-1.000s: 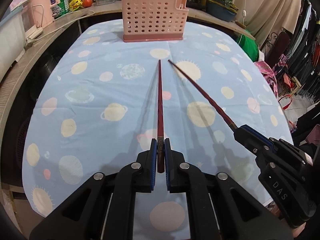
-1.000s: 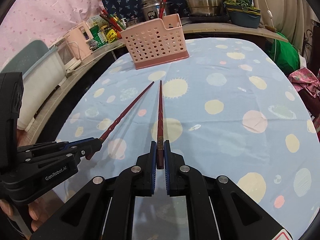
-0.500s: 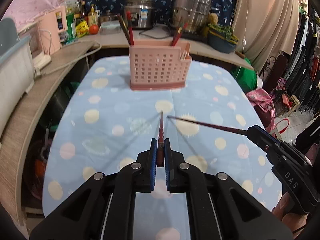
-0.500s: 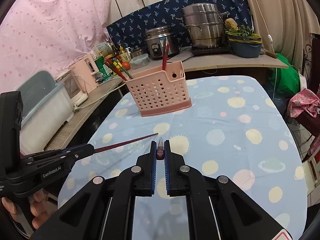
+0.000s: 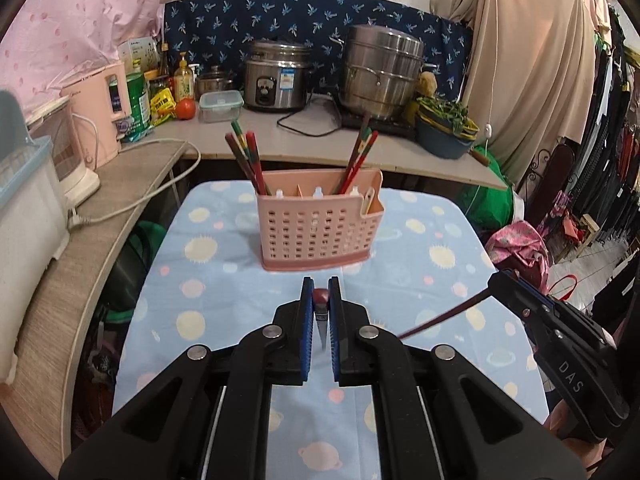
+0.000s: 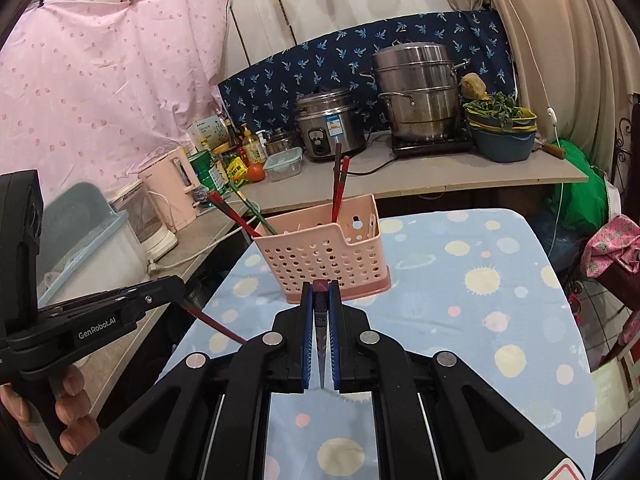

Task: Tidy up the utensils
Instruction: 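Lift both dark-red chopsticks and carry them in both tools to the basket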

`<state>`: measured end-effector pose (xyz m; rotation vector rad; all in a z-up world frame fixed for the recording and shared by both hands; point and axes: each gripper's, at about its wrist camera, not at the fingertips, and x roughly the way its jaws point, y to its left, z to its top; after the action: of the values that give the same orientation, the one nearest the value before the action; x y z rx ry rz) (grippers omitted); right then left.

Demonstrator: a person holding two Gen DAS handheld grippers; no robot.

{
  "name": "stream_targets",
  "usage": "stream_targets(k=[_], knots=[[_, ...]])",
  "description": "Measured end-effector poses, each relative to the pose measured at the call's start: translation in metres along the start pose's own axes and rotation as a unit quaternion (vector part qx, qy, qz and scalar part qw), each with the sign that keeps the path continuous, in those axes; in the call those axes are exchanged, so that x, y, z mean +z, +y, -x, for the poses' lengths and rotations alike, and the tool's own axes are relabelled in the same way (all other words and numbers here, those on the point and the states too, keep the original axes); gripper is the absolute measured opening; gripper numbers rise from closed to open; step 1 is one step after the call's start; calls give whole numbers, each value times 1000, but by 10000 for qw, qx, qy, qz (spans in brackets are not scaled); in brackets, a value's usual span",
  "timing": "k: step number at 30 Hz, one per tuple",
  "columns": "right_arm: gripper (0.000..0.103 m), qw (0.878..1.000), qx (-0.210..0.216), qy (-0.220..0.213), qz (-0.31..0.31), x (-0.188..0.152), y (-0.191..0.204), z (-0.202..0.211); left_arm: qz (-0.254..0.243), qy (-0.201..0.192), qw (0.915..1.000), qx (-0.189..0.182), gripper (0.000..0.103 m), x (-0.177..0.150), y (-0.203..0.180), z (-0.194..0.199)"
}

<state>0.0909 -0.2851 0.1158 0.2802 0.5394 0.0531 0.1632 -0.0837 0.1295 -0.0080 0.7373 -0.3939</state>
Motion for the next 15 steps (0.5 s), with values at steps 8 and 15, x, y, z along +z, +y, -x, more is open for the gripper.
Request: stream_targets(k=[8, 15], knots=[[7, 9990, 42, -455, -20, 59, 2, -6, 116, -389, 9992, -23, 7, 52, 9, 6], [7, 9956, 78, -935, -31, 117, 6, -13, 176, -886, 9959, 39, 7, 108, 14, 13]])
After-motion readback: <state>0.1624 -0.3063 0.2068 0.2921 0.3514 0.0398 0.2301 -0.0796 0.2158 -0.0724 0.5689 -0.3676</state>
